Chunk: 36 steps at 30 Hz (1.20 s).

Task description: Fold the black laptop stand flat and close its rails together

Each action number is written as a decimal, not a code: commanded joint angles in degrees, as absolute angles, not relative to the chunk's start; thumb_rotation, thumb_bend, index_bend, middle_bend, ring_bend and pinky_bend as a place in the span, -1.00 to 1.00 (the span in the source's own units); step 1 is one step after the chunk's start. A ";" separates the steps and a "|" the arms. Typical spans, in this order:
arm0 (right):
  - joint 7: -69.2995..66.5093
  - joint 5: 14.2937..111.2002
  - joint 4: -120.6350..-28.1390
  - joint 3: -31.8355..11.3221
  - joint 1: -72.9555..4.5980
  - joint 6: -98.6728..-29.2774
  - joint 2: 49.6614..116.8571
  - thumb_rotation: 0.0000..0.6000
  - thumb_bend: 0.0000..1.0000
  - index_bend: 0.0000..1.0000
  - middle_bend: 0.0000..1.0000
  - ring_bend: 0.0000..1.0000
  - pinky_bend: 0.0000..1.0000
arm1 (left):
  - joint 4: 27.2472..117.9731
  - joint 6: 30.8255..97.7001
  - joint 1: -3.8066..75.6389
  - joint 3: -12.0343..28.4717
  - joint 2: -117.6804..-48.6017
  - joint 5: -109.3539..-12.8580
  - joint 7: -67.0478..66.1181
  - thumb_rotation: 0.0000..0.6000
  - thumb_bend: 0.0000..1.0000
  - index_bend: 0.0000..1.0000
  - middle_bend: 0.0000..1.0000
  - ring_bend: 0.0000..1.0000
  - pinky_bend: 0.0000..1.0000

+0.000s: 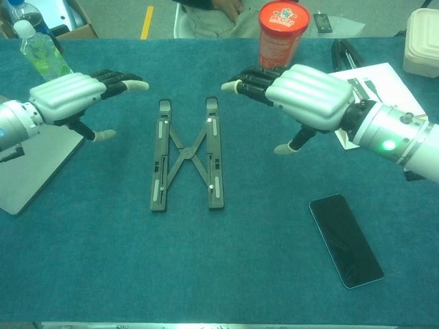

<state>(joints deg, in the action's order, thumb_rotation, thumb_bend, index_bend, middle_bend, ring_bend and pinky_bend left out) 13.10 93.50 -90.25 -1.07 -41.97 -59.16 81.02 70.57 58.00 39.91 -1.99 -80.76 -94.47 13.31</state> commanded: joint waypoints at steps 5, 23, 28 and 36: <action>16.44 97.16 -84.83 -0.53 -41.06 -62.77 87.46 1.00 -0.93 -1.00 -0.94 -1.00 -0.70 | 69.60 55.88 40.75 -0.41 -85.07 -91.62 11.16 1.00 -0.36 -1.00 -1.00 -1.00 -1.00; 19.87 99.10 -73.70 0.22 -39.78 -65.36 97.30 1.00 -1.00 -1.00 -1.00 -1.00 -0.91 | 60.65 55.00 41.94 -0.30 -93.77 -90.61 6.12 1.00 -0.36 -1.00 -1.00 -1.00 -1.00; 19.33 99.50 -69.63 -0.20 -39.83 -66.38 100.10 1.00 -1.00 -1.00 -1.00 -1.00 -0.92 | 56.26 56.12 41.84 -0.43 -95.80 -90.96 6.53 1.00 -0.36 -1.00 -1.00 -1.00 -1.00; 18.62 100.60 -64.30 -0.25 -41.01 -66.44 103.78 1.00 -1.00 -1.00 -1.00 -1.00 -0.92 | 52.58 56.96 41.62 -0.83 -96.92 -91.09 8.60 1.00 -0.36 -1.00 -1.00 -1.00 -1.00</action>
<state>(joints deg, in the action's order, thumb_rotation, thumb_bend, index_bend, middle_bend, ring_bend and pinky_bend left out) 18.82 100.28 -65.09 -0.26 -40.69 -66.39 103.10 52.74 56.78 41.73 -0.75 -96.77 -91.10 8.34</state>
